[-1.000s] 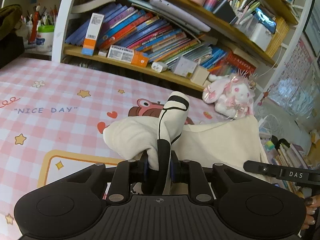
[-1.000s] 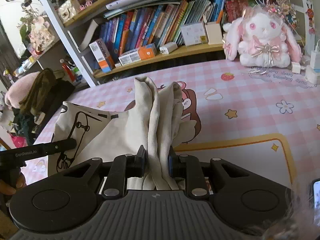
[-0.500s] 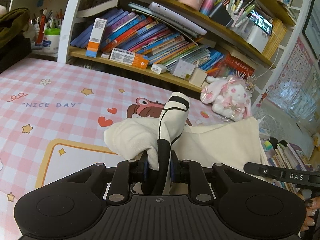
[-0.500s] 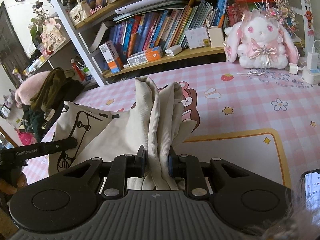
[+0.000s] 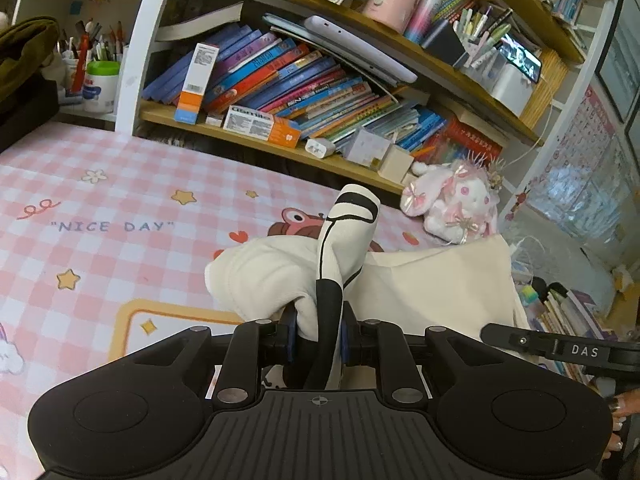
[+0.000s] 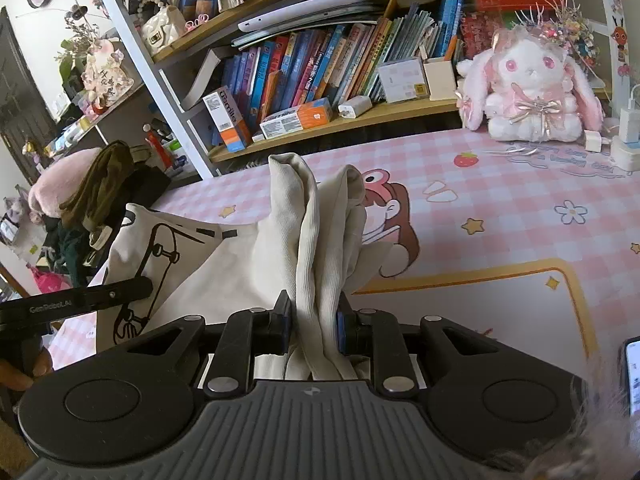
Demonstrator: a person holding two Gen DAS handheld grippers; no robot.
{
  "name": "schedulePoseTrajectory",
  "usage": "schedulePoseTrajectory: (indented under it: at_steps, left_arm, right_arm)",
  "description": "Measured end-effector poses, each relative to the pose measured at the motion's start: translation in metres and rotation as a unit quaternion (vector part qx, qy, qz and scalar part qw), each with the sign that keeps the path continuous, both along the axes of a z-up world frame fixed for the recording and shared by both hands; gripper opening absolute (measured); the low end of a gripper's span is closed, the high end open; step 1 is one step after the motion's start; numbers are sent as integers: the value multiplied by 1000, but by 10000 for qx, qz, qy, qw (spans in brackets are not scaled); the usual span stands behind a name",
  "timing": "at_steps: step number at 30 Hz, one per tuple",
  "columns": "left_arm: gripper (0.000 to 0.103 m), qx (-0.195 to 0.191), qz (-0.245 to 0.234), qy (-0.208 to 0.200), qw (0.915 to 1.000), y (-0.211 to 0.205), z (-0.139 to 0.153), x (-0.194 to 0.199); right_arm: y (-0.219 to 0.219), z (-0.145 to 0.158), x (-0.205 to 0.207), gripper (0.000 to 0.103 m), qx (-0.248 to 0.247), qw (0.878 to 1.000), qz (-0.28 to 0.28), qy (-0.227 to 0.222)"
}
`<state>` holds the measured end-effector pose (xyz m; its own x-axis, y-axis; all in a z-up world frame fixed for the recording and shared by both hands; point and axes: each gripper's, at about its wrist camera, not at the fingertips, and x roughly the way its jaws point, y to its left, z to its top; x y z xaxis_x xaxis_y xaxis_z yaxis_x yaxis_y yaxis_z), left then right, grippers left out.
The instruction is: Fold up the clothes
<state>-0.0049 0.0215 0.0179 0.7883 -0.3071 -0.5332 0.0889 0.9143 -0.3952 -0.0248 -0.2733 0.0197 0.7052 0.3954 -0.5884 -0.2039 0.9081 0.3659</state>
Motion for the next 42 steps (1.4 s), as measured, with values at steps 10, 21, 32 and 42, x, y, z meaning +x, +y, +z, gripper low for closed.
schedulePoseTrajectory:
  at_steps: [10,21,32,42]
  left_arm:
    - [18,-166,-301,-27,9994,63,-3,16]
    - [18,-339,-576,-166,9976,120,-2,38]
    - [18,-467,-570,-437,9963,140,17,86]
    - [18,-475,-324,-383,9976,135,22,160]
  right_arm:
    - [64,7,6,19,-104,9994,-321,-2]
    - [122,16,23,19,-270,9978,-570,-199]
    - [141,38,66,19,-491,9962,-567,-453]
    - [134,41,143,19,-440,9969,-405,-515]
